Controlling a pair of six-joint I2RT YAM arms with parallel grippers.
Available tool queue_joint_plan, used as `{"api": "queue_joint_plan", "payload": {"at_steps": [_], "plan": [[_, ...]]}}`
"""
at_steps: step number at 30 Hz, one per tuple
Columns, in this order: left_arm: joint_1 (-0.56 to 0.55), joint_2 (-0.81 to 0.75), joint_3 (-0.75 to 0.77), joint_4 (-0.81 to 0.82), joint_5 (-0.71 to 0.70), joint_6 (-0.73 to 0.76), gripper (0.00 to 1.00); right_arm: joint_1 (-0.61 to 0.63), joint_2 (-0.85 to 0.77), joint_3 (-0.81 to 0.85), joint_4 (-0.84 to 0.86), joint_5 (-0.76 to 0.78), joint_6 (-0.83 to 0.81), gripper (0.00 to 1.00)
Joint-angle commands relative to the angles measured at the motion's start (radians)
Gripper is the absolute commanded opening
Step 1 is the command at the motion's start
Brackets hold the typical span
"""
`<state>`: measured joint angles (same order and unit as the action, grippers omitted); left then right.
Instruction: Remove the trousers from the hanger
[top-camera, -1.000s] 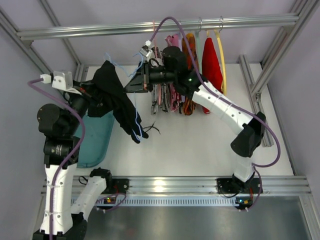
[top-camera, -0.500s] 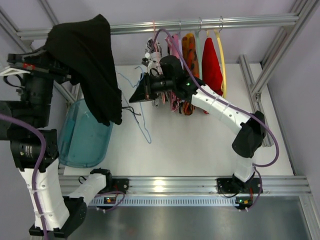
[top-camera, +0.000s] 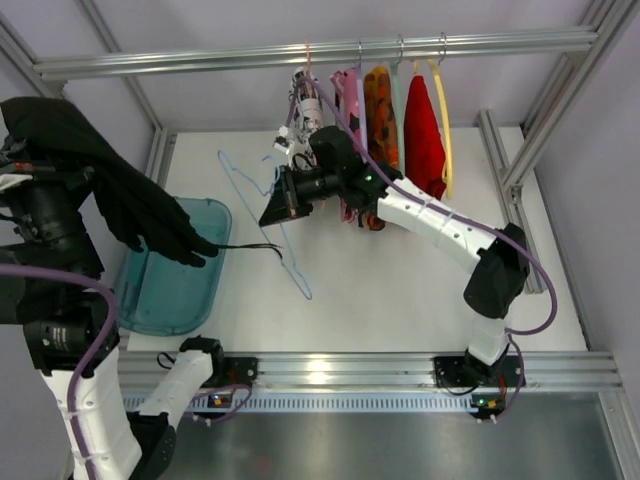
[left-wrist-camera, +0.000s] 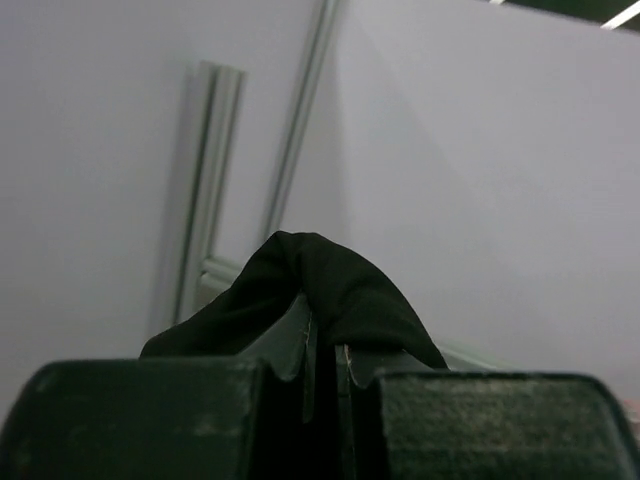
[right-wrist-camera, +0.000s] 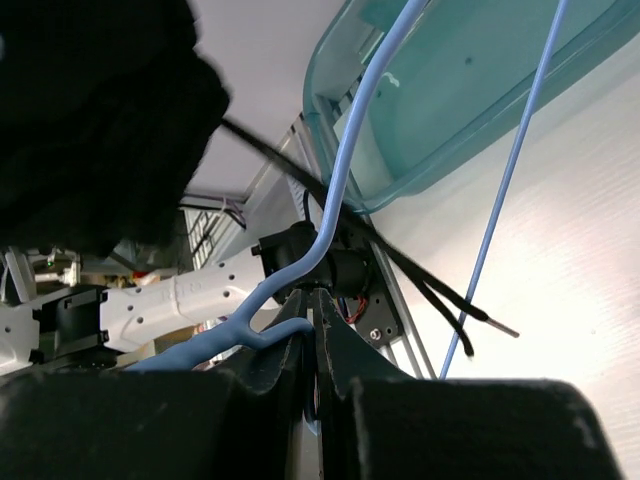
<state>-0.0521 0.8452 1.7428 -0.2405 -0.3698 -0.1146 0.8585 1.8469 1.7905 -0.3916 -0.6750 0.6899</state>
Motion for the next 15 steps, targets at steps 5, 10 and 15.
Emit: {"api": "queue_joint_plan", "payload": {"at_steps": [5, 10, 15], "plan": [[0.031, -0.112, -0.184, 0.168, -0.195, 0.225, 0.0, 0.036, -0.074, -0.019, -0.015, 0.012, -0.073, 0.0], [0.041, -0.178, -0.336, 0.208, -0.251, 0.276, 0.0, 0.042, -0.09, -0.016, -0.039, 0.022, -0.105, 0.0], [0.046, -0.227, -0.489, 0.26, -0.277, 0.297, 0.0, 0.047, -0.106, 0.009, -0.062, 0.028, -0.142, 0.0]]}}
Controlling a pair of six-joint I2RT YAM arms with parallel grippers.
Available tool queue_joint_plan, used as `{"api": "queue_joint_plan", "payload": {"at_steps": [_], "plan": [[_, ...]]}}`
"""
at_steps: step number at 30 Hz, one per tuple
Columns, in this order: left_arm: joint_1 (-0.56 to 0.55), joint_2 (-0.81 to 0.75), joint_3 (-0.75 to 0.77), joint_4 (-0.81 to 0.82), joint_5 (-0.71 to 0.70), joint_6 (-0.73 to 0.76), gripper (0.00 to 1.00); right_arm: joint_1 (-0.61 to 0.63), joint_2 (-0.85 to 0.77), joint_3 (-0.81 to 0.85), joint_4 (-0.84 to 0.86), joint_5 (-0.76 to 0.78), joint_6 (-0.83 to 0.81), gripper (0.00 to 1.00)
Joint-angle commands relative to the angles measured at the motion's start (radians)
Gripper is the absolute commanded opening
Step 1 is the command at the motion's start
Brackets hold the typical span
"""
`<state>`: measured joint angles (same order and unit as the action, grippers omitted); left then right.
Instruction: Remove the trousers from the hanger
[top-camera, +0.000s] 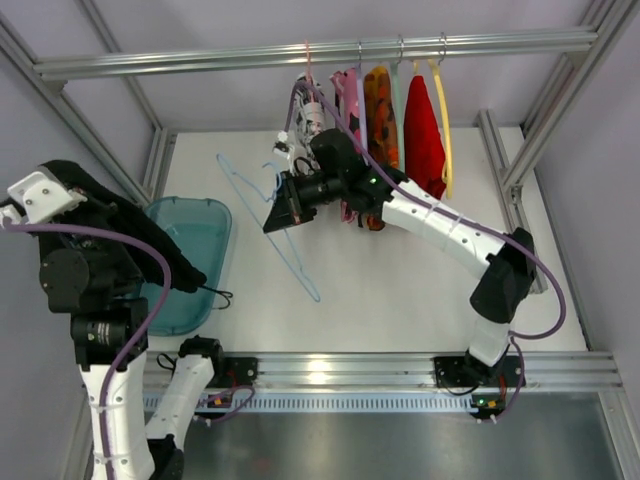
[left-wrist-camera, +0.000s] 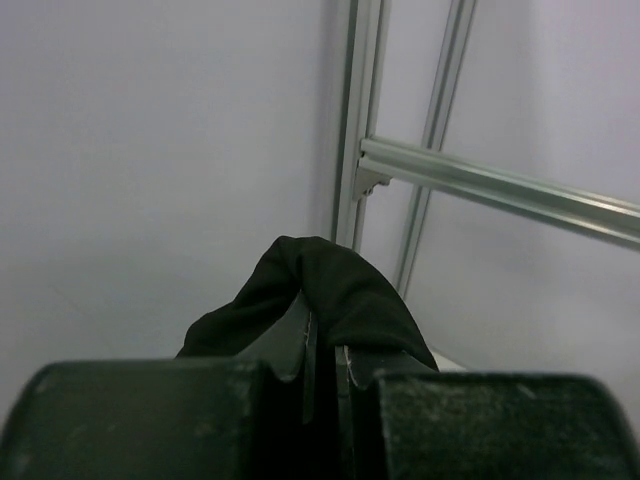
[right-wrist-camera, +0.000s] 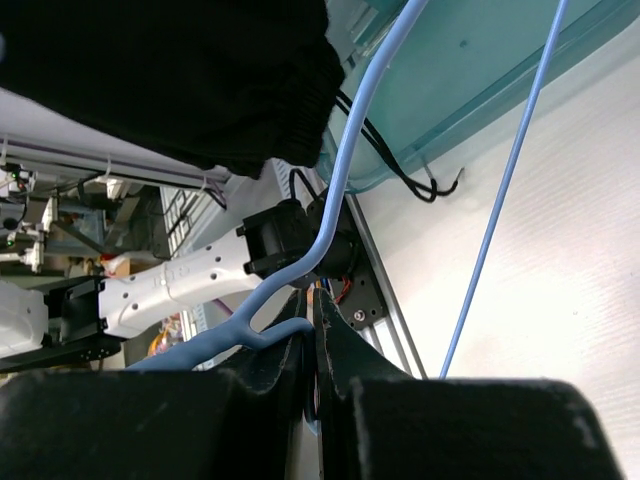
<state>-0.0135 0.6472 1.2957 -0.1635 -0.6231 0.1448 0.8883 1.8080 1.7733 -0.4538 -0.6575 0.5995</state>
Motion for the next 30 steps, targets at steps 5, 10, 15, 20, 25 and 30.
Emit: {"api": "queue_joint_plan", "payload": {"at_steps": [5, 10, 15, 20, 25, 30], "plan": [[0.035, -0.049, -0.177, 0.248, -0.043, 0.065, 0.0, 0.017, -0.093, 0.041, -0.036, 0.019, -0.098, 0.0], [0.035, 0.046, -0.14, 0.289, -0.06, 0.088, 0.0, 0.015, -0.111, 0.038, -0.06, 0.03, -0.118, 0.0], [0.037, 0.179, 0.003, 0.32, 0.009, 0.071, 0.0, 0.015, -0.121, 0.037, -0.062, 0.042, -0.13, 0.0], [0.035, 0.296, 0.178, 0.387, 0.037, 0.134, 0.0, 0.015, -0.119, 0.051, -0.068, 0.048, -0.133, 0.0], [0.037, 0.431, 0.376, 0.418, 0.048, 0.176, 0.0, 0.015, -0.121, 0.06, -0.069, 0.053, -0.135, 0.0], [0.075, 0.561, 0.546, 0.409, 0.071, 0.191, 0.0, 0.014, -0.124, 0.067, -0.072, 0.059, -0.135, 0.0]]}}
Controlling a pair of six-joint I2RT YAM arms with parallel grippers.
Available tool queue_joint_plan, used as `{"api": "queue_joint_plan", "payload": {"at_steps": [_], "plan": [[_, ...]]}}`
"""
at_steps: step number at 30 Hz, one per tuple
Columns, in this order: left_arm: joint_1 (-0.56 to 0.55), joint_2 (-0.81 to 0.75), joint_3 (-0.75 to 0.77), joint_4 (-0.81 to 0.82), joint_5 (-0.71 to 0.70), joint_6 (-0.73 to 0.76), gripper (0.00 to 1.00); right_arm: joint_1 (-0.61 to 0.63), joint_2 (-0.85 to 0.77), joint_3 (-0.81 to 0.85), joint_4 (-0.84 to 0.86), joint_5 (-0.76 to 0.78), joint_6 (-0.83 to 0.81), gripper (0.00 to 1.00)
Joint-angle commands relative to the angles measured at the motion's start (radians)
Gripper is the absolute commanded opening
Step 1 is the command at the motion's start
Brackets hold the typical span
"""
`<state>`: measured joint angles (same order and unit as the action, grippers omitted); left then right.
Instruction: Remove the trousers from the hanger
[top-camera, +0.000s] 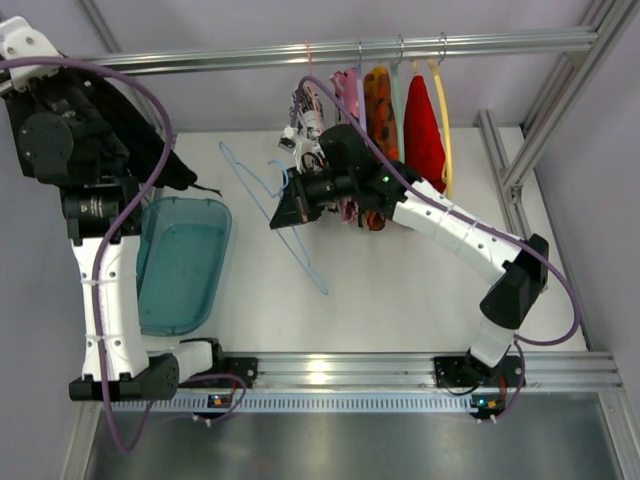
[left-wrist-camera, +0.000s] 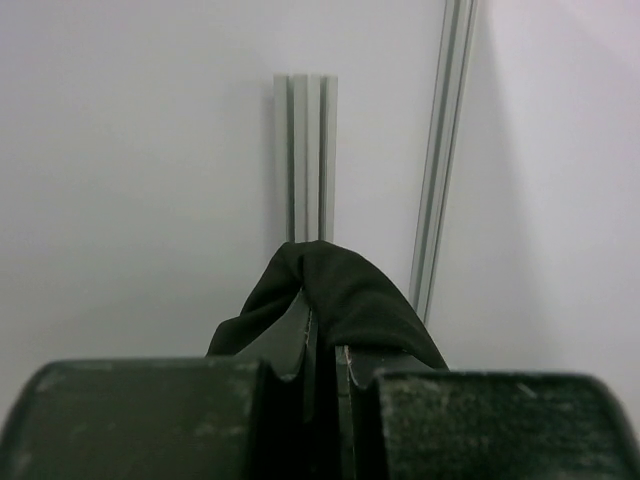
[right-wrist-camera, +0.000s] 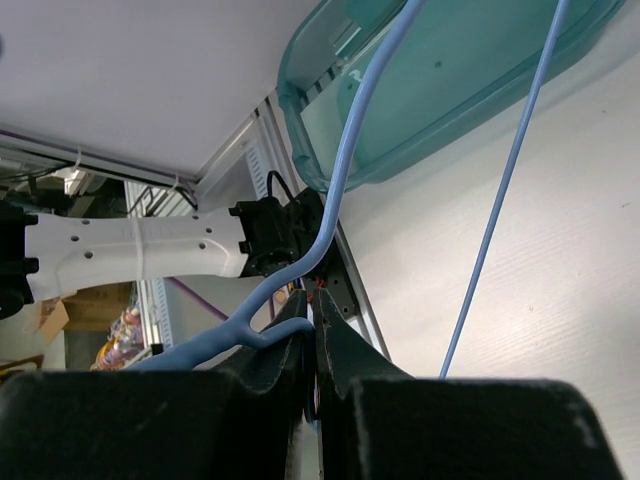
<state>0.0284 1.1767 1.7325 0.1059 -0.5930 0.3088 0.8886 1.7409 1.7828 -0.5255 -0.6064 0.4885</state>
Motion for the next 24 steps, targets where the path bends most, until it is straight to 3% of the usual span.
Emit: {"api": "queue_joint_plan", "payload": {"at_steps": [1, 5, 9, 18, 24], "plan": [[0.044, 0.044, 0.151, 0.129, 0.047, 0.02, 0.0, 0.012, -0.058, 0.058, -0.002, 0.011, -0.025, 0.0], [0.12, 0.049, 0.165, 0.066, 0.105, -0.045, 0.0, 0.01, -0.061, 0.053, -0.004, 0.014, -0.028, 0.0], [0.166, -0.018, 0.061, 0.026, 0.143, -0.08, 0.0, 0.007, -0.063, 0.052, -0.004, 0.016, -0.03, 0.0], [0.176, -0.325, -0.469, -0.089, 0.173, -0.103, 0.0, 0.009, -0.064, 0.041, -0.004, 0.019, -0.036, 0.0], [0.177, -0.476, -0.707, -0.262, 0.247, -0.171, 0.0, 0.006, -0.078, 0.026, -0.01, 0.019, -0.044, 0.0]]}}
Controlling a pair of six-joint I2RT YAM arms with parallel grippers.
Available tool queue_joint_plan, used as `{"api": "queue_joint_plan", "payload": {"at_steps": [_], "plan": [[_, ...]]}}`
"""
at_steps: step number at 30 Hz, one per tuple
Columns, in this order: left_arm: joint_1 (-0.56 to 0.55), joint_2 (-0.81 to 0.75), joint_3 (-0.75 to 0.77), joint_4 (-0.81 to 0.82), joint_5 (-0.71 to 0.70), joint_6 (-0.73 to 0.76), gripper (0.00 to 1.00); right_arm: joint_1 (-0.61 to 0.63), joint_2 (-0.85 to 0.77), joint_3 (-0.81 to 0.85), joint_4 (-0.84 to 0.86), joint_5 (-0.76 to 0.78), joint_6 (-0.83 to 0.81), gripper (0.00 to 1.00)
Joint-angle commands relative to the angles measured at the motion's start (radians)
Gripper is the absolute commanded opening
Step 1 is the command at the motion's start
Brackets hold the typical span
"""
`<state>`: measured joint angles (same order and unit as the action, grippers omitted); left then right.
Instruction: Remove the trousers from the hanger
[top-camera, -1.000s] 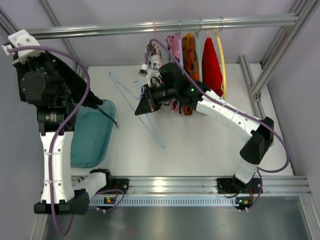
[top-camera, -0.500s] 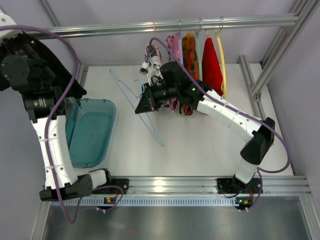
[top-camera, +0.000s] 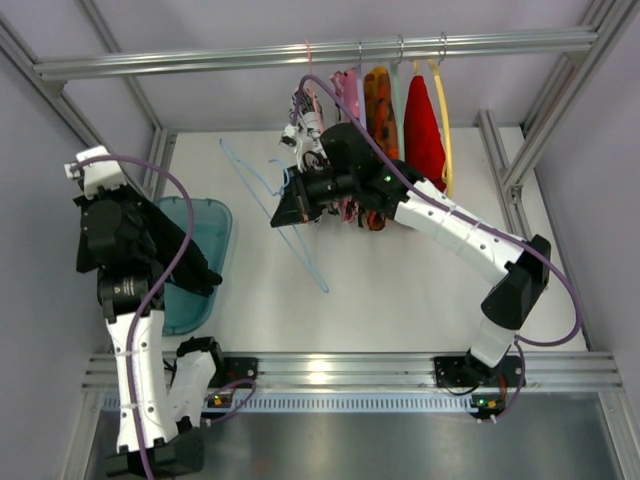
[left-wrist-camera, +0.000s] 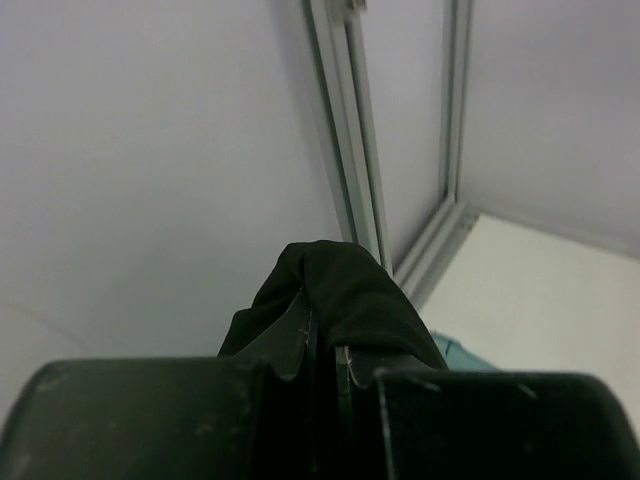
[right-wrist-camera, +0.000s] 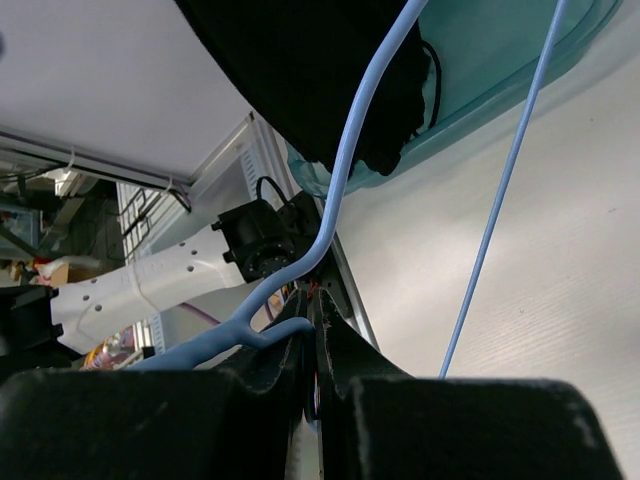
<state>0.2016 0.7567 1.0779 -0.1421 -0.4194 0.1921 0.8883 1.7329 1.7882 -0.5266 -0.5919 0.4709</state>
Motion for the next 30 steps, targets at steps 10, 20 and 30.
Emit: {"api": "queue_joint_plan", "payload": {"at_steps": [10, 20, 30], "plan": [[0.004, 0.061, -0.269, -0.094, 0.18, -0.086, 0.0, 0.001, -0.093, 0.031, -0.041, 0.012, -0.07, 0.0], [0.004, 0.116, -0.253, -0.364, 0.463, -0.137, 0.71, -0.005, -0.136, 0.051, -0.133, 0.003, -0.124, 0.0], [0.005, -0.16, -0.008, -0.505, 1.015, -0.12, 0.87, -0.005, -0.214, -0.012, -0.207, -0.081, -0.198, 0.0]]}}
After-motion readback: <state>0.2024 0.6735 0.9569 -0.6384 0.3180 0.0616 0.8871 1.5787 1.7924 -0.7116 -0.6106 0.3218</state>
